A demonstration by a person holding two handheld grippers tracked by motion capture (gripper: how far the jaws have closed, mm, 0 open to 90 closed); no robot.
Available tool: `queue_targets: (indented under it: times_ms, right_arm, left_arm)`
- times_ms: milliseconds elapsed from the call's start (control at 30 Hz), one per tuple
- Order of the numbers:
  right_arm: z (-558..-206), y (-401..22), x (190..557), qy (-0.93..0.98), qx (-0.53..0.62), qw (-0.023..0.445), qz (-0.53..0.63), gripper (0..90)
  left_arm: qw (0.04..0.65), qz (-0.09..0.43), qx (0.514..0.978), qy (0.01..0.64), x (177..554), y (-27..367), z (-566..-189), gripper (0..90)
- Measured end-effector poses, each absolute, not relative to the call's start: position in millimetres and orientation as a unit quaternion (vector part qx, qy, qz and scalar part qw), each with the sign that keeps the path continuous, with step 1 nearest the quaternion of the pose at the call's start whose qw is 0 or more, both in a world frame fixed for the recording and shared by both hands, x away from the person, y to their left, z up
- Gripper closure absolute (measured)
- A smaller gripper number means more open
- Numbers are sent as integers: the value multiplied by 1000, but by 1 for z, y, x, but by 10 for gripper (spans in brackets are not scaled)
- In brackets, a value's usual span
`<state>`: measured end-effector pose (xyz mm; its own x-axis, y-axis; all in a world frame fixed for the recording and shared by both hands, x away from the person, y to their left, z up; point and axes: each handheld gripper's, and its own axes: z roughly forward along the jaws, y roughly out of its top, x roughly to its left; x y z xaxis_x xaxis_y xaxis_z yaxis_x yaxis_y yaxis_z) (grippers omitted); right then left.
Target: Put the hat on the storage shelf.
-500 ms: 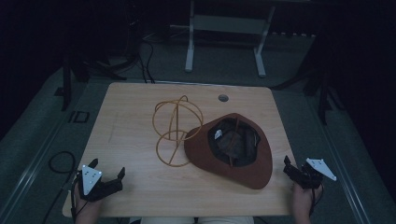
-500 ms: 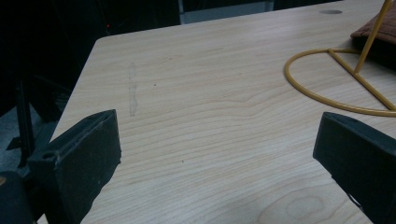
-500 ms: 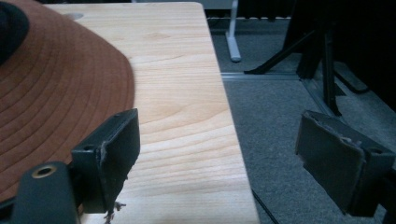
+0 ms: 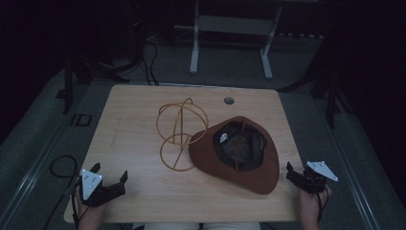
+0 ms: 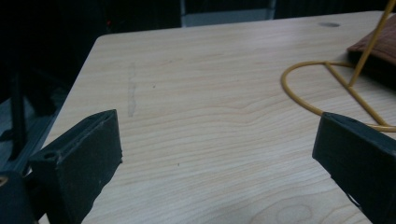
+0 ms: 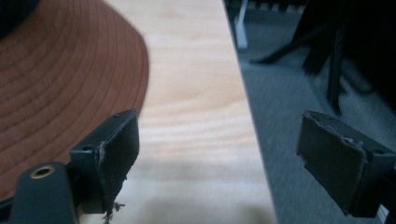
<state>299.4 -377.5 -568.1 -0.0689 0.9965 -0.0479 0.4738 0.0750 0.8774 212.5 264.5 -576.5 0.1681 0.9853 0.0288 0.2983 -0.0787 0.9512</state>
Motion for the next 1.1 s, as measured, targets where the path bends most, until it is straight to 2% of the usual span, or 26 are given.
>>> queue_targets:
  times_ms: [100, 300, 400, 500, 667, 867, 1100]
  right_arm:
    - [-567, -376, 300, 639, 581, 355, 359, 109]
    - [-540, -364, 296, 637, 565, 382, 359, 117]
    - [-528, -362, 298, 646, 561, 360, 373, 133]
    - [-519, -358, 299, 639, 557, 361, 389, 134]
    - [-505, -355, 307, 648, 546, 326, 419, 136]
    - [-496, -345, 317, 657, 542, 320, 415, 159]
    - [-488, -323, 344, 674, 543, 279, 416, 135]
  left_arm:
    - [435, 382, 634, 514, 213, 261, -577, 13]
    - [433, 373, 646, 506, 214, 257, -578, 13]
    - [435, 368, 648, 506, 213, 257, -578, 13]
    - [451, 360, 644, 502, 212, 256, -576, 14]
    - [456, 350, 649, 497, 212, 255, -575, 14]
    - [431, 341, 662, 509, 214, 252, -575, 14]
    - [422, 338, 673, 505, 213, 246, -572, 14]
